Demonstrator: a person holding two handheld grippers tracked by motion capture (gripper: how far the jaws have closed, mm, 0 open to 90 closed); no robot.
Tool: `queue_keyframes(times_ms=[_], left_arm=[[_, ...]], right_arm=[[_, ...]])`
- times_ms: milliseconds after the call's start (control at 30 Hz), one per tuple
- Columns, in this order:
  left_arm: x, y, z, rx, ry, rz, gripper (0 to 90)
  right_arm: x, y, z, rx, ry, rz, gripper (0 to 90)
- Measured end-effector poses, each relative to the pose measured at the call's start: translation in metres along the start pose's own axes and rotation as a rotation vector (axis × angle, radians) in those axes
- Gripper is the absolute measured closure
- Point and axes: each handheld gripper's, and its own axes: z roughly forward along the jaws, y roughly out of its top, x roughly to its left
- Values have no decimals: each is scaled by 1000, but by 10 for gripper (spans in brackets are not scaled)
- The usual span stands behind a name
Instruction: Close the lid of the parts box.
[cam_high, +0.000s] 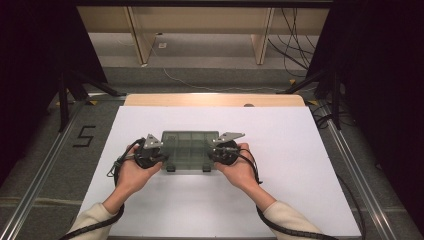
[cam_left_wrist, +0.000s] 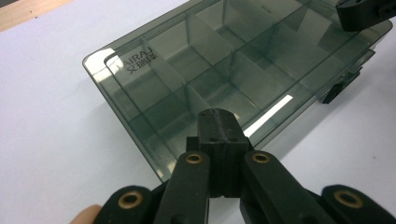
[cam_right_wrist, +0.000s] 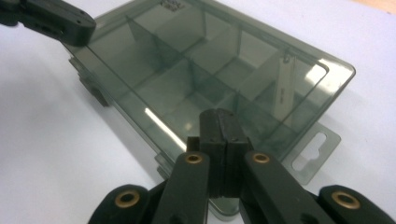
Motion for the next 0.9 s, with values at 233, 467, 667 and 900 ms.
queue_keyframes(times_ms=[233,467,667,900], left_arm=[[-1,-3,3,-2,8,-1,895],[-2,-4,3,-8,16,-6,890],[-6,-5,5,-49,28,-28,820],[-2,-3,-2,-94,47,43,625]], right_arm=[[-1,-4,3,-13,-10,4,900],[-2,-4,1,5,10,19,884],[-6,-4,-1,-16,29,24,802],[-11,-3,-7,-76,27,11,659]])
